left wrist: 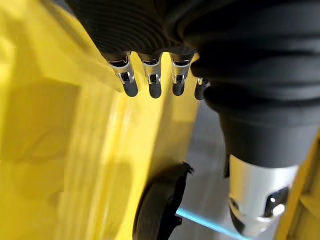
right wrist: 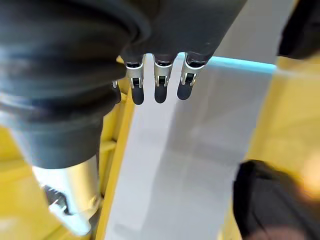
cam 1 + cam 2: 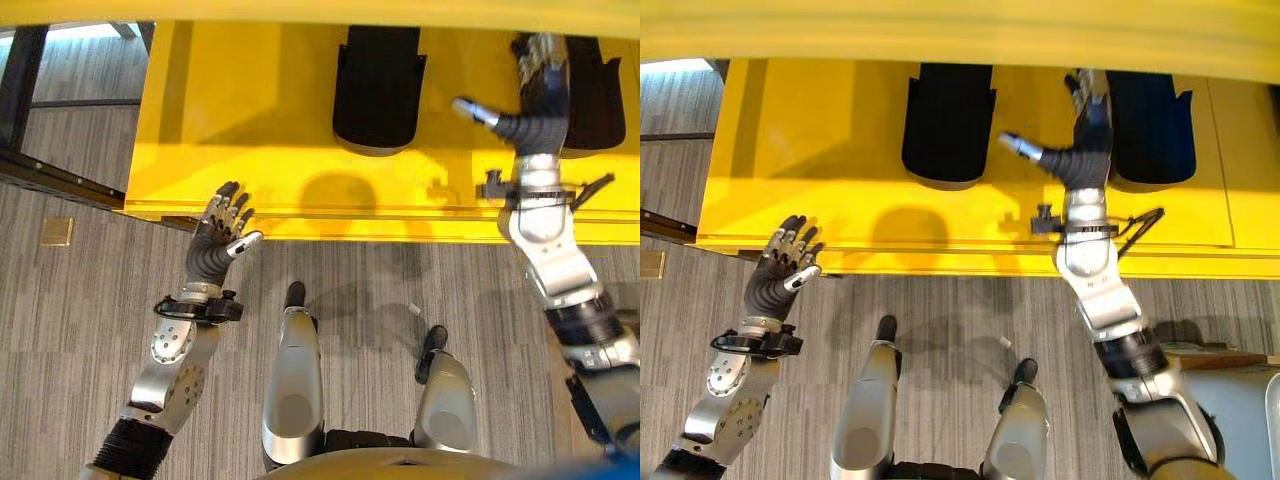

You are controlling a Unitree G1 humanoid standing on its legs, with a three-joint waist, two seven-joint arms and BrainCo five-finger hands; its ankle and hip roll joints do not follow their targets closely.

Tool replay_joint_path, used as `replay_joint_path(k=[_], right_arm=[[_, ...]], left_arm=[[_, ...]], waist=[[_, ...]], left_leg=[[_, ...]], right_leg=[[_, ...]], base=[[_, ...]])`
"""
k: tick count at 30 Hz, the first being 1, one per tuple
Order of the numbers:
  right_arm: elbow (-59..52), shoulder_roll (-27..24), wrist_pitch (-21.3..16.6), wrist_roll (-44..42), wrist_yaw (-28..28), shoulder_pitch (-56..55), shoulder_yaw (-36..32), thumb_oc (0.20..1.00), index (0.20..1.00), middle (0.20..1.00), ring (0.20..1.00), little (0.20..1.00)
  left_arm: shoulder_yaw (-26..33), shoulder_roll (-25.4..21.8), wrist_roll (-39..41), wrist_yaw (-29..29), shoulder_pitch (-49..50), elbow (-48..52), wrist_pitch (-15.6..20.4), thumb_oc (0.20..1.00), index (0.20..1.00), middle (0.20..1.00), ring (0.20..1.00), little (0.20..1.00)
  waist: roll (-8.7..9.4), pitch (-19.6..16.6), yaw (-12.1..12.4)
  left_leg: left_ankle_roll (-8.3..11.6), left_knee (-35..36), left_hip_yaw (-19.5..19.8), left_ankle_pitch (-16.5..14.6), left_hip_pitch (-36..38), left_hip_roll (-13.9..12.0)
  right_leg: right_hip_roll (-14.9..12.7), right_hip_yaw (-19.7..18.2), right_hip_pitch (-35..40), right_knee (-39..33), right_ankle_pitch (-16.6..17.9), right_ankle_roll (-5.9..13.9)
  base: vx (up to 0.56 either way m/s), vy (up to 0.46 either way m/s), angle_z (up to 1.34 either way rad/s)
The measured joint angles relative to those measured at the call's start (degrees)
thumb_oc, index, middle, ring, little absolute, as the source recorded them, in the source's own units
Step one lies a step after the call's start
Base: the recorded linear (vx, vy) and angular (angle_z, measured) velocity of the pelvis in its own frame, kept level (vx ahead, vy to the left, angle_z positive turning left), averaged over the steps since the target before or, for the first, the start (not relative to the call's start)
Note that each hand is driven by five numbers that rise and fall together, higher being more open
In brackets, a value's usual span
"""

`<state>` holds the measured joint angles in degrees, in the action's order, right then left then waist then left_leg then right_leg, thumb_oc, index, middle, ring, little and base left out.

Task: Move parts from the plastic box to the shelf.

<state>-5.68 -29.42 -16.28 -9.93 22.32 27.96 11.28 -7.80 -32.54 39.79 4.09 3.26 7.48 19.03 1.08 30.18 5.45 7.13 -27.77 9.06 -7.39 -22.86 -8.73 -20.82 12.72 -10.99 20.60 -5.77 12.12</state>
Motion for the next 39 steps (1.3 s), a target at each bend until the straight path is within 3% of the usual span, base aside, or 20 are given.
replay_joint_path(k=[3, 6, 8, 9, 11, 13, 16, 21, 26, 39], right_arm=[[-7.8, 2.3, -1.6, -0.1, -3.9, -10.5, -0.3, 1.000, 1.000, 1.000, 1.000, 1.000], [-10.4, 2.5, -3.0, -1.4, -7.6, -18.0, -0.3, 1.000, 1.000, 1.000, 1.000, 1.000], [-12.5, 2.3, -3.6, -2.9, -9.1, -21.6, -0.7, 1.000, 1.000, 1.000, 1.000, 1.000], [-12.6, 2.2, -3.7, -3.0, -9.9, -22.1, -0.9, 1.000, 1.000, 1.000, 1.000, 1.000], [-14.2, 1.7, -4.7, -4.8, -12.1, -25.5, -2.1, 1.000, 1.000, 1.000, 1.000, 1.000], [-14.2, 1.8, -4.7, -5.7, -13.0, -27.4, -2.4, 1.000, 1.000, 1.000, 1.000, 1.000], [-15.7, 1.7, -5.3, -6.9, -13.3, -29.0, -2.1, 1.000, 1.000, 1.000, 1.000, 1.000], [-15.8, 1.3, -5.6, -7.5, -13.2, -29.7, -2.1, 1.000, 1.000, 1.000, 1.000, 1.000], [-15.8, 1.3, -6.0, -8.0, -13.2, -30.7, -2.2, 1.000, 1.000, 1.000, 1.000, 1.000], [-15.8, 1.3, -6.6, -9.0, -12.9, -30.2, -2.2, 1.000, 1.000, 1.000, 1.000, 1.000]], left_arm=[[0.1, 0.5, -1.2, 0.0, -0.2, 0.2, 0.0, 1.000, 1.000, 1.000, 1.000, 1.000], [0.0, 0.9, -2.5, 0.1, -0.9, 0.1, 0.1, 1.000, 1.000, 1.000, 1.000, 1.000], [0.0, 0.9, -3.7, 0.0, -2.4, 0.2, 0.2, 1.000, 1.000, 1.000, 1.000, 1.000], [0.4, 1.1, -4.2, 0.1, -3.9, 0.2, 0.4, 1.000, 1.000, 1.000, 1.000, 1.000], [0.6, 2.9, -5.7, 0.8, -4.6, 0.2, 1.1, 1.000, 1.000, 1.000, 1.000, 1.000], [0.4, 3.5, -6.5, 1.8, -5.4, 0.0, 1.4, 1.000, 1.000, 1.000, 1.000, 1.000], [1.0, 5.7, -10.7, 6.3, -14.9, -5.5, 2.8, 1.000, 1.000, 1.000, 1.000, 1.000], [4.4, 8.1, -12.5, 12.5, -15.2, -11.2, 3.1, 1.000, 1.000, 1.000, 1.000, 1.000], [8.6, 8.5, -14.7, 18.5, -15.2, -14.4, 4.4, 1.000, 1.000, 1.000, 1.000, 1.000], [10.0, 8.5, -17.1, 24.8, -16.3, -16.2, 4.9, 1.000, 1.000, 1.000, 1.000, 1.000]], waist=[[0.40, -0.4, -0.2], [2.61, -2.8, -3.2], [3.19, -4.4, -3.9], [3.50, -4.8, -5.4], [3.18, -5.9, -5.6], [3.32, -6.3, -7.4], [3.41, -6.5, -9.6], [3.51, -6.5, -9.7], [4.33, -6.1, -9.3], [5.27, -5.0, -9.3]], left_leg=[[0.45, 0.9, -0.8, -0.4, 2.1, -0.7], [0.28, 1.2, -1.8, -1.4, 2.3, -1.5], [0.18, 1.7, -2.4, -1.1, 2.3, -1.6], [0.22, 1.6, -2.5, -1.2, 2.4, -1.7], [0.65, 1.7, -2.8, -1.0, 2.3, -2.3], [1.05, 1.7, -3.2, -1.0, 2.5, -2.7], [1.29, 1.5, -4.7, -1.2, 3.2, -3.6], [1.89, 2.2, -5.8, -1.5, 3.4, -5.8], [2.58, 2.5, -5.9, -1.0, 2.8, -5.9], [2.41, 2.5, -5.8, -1.1, 2.5, -5.9]], right_leg=[[0.4, -0.3, 1.6, -0.6, -0.1, -0.03], [0.8, -1.1, 0.6, -1.2, -0.4, -0.25], [0.9, -1.7, 0.4, -1.1, -0.1, -0.14], [1.0, -2.0, 0.1, -1.1, -0.1, 0.02], [1.6, -2.6, -0.5, -1.1, 0.0, 0.01], [1.8, -2.8, -1.0, -1.1, 0.1, 0.14], [2.5, -5.0, -2.0, -0.6, 0.5, -0.20], [4.6, -6.4, -3.4, -0.7, 0.4, -1.05], [4.7, -6.4, -4.4, -0.2, 0.5, -0.97], [4.7, -6.4, -4.6, -0.1, 0.5, -1.00]], base=[[0.04, -0.005, -0.12], [0.03, 0.007, -0.16], [0.02, -0.008, -0.15], [0.03, -0.002, -0.10], [0.02, 0.006, -0.15], [0.02, 0.026, -0.19], [0.00, 0.007, -0.34], [0.00, -0.011, -0.19], [0.00, -0.001, -0.01], [0.00, 0.000, 0.00]])
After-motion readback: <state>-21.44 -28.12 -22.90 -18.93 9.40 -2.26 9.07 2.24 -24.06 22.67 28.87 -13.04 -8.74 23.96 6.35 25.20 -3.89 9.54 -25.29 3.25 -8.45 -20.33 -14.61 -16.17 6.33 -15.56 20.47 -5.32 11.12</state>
